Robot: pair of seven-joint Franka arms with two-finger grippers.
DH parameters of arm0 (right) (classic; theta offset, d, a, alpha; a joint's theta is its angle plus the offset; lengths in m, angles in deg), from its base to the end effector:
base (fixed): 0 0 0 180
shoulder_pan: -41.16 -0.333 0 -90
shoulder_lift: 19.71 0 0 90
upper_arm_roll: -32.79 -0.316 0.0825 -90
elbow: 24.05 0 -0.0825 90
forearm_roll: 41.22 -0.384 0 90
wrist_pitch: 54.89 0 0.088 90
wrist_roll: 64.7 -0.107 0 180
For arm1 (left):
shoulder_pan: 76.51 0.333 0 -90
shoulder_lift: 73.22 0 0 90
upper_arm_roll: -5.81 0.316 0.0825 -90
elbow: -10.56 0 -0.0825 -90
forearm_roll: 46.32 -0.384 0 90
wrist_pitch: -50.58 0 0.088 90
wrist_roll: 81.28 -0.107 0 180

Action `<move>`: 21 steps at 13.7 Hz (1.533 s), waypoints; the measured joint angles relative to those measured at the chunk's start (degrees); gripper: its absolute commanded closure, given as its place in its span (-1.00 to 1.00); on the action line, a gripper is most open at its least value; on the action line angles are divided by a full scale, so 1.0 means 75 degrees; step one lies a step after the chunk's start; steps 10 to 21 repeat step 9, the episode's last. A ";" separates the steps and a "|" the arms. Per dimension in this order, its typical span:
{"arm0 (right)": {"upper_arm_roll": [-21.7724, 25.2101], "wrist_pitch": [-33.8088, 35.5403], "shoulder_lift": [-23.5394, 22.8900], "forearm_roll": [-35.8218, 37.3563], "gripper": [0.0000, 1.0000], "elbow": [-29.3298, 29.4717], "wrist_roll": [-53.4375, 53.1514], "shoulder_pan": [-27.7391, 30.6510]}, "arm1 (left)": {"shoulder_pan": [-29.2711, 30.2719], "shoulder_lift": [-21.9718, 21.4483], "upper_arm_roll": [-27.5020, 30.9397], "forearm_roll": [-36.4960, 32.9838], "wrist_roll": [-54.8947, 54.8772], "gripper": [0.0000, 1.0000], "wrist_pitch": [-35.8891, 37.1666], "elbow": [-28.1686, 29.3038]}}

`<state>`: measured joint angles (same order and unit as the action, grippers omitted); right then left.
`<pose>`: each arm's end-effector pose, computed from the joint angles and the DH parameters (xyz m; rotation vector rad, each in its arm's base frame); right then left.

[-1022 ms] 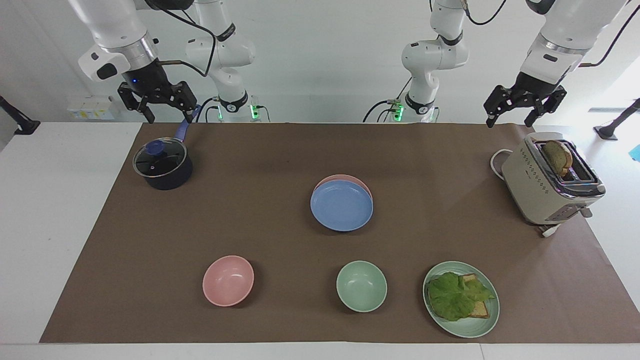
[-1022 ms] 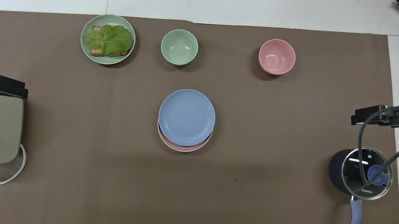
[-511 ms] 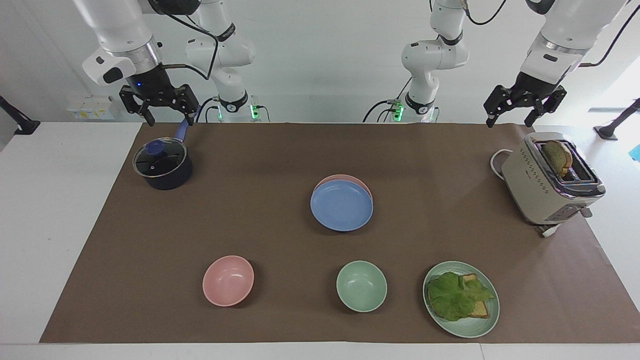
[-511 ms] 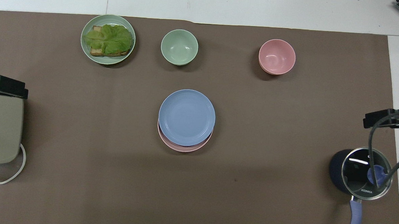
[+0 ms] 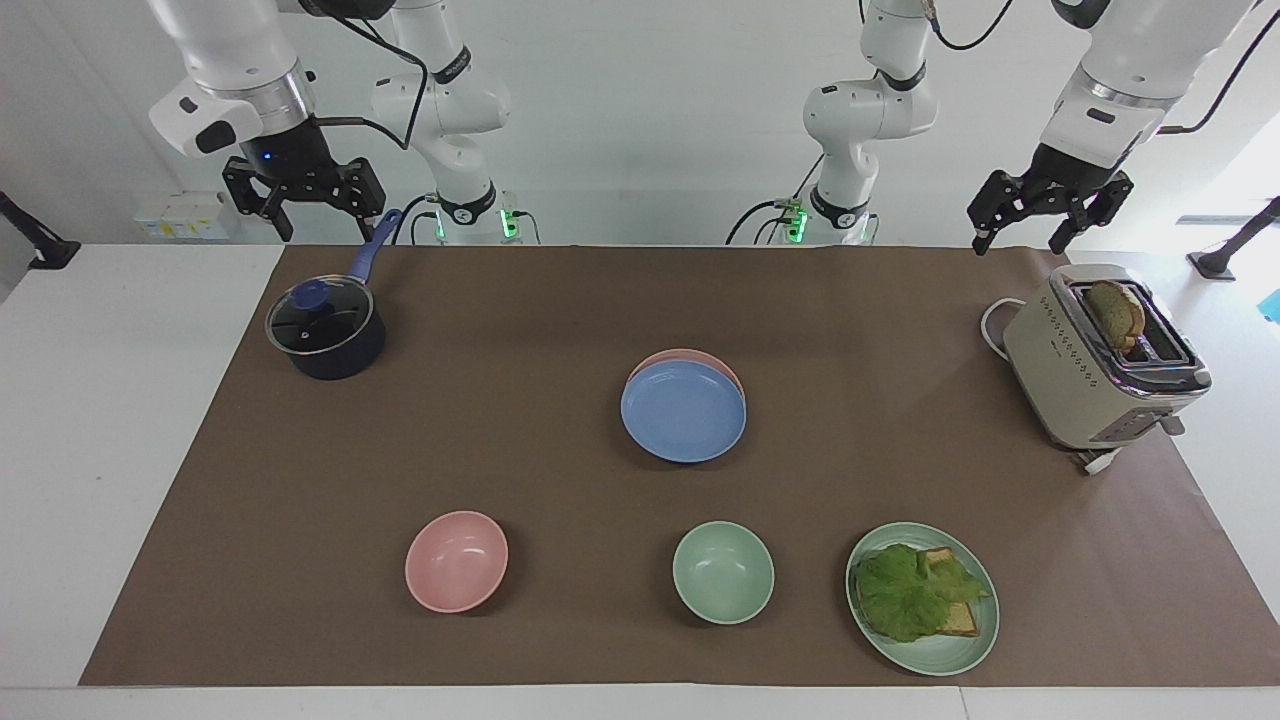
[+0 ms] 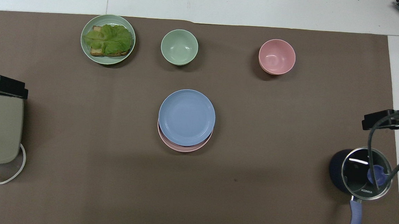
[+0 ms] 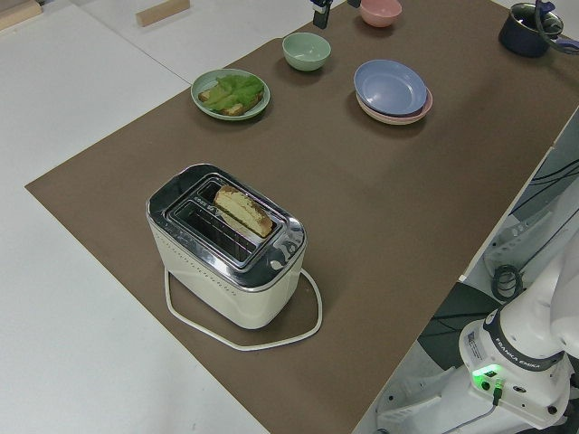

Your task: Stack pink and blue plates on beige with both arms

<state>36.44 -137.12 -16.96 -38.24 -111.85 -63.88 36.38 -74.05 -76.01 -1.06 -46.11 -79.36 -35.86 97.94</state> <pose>0.5254 0.0033 0.6568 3.0916 0.0439 -0.0761 0.5313 -0.0433 0.6667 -3.1400 0.0686 -0.0503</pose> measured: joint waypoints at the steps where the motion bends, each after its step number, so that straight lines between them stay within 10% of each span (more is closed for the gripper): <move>1: 0.0016 0.0018 0.0000 -0.0013 -1.00 0.0001 0.0000 0.0004 | 0.0000 0.0000 0.0000 0.0000 0.0000 -1.00 0.0000 0.0000; 21: 0.0006 0.0025 0.0000 -0.0065 -1.00 0.0023 0.0000 0.0004 | 0.0000 0.0000 0.0000 0.0000 0.0000 -1.00 0.0000 0.0000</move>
